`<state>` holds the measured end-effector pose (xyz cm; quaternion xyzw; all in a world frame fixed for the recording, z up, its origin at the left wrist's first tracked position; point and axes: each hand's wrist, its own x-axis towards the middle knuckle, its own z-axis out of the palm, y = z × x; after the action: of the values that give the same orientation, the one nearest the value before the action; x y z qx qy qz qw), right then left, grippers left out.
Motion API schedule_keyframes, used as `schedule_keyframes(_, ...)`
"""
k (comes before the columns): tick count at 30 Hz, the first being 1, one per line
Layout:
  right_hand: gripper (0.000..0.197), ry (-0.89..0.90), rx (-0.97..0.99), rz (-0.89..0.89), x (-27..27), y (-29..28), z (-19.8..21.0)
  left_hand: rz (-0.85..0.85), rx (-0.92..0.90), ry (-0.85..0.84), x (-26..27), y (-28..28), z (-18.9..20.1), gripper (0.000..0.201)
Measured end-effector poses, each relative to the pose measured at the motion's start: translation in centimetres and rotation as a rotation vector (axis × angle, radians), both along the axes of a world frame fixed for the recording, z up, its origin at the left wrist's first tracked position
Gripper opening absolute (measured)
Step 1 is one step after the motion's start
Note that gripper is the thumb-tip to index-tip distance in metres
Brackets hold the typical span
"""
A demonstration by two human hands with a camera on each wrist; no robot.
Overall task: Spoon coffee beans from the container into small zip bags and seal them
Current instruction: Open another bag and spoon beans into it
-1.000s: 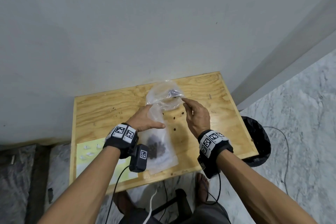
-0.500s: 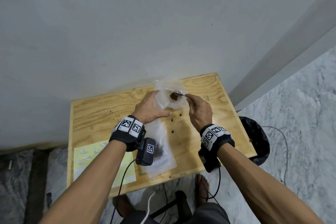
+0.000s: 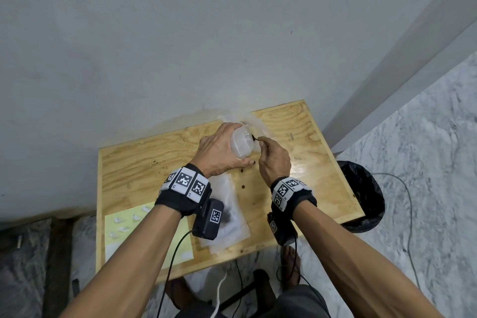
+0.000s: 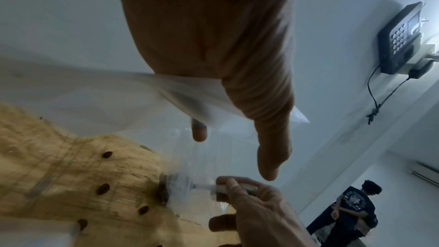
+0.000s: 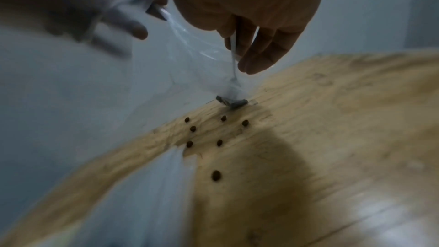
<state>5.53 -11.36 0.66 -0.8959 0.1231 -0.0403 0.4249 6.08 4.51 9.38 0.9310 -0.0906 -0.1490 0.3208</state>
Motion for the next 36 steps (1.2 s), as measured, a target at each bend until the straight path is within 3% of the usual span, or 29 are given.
schedule_keyframes(8, 0.023, 0.366, 0.703, -0.504, 1.5, -0.5, 0.2, -0.086, 0.052, 0.051, 0.2, -0.8, 0.6, 0.093)
schedule_keyframes(11, 0.023, 0.52, 0.987, -0.597, 1.5, -0.6, 0.8, -0.106, 0.093, 0.038, 0.1, -1.1, 0.5, 0.097)
schedule_keyframes(14, 0.02, 0.555, 1.106, -0.625, 0.9, -0.5, 0.6, -0.123, 0.112, 0.029, -0.1, -1.2, 0.7, 0.096)
schedule_keyframes(17, 0.012, 0.534, 1.142, -0.619, 0.4, -0.8, 0.7, -0.134, 0.115, 0.002, -0.2, -0.9, 1.0, 0.095)
schedule_keyframes(26, 0.016, 0.427, 1.174, -0.563, 0.2, -2.4, 1.5, -0.039, 0.09, 0.015, -0.7, 1.0, 0.5, 0.094)
schedule_keyframes(36, 0.025, 0.341, 1.032, -0.418, -1.4, -3.6, 4.1, 0.028, 0.113, 0.045, -0.4, 1.7, -1.4, 0.102)
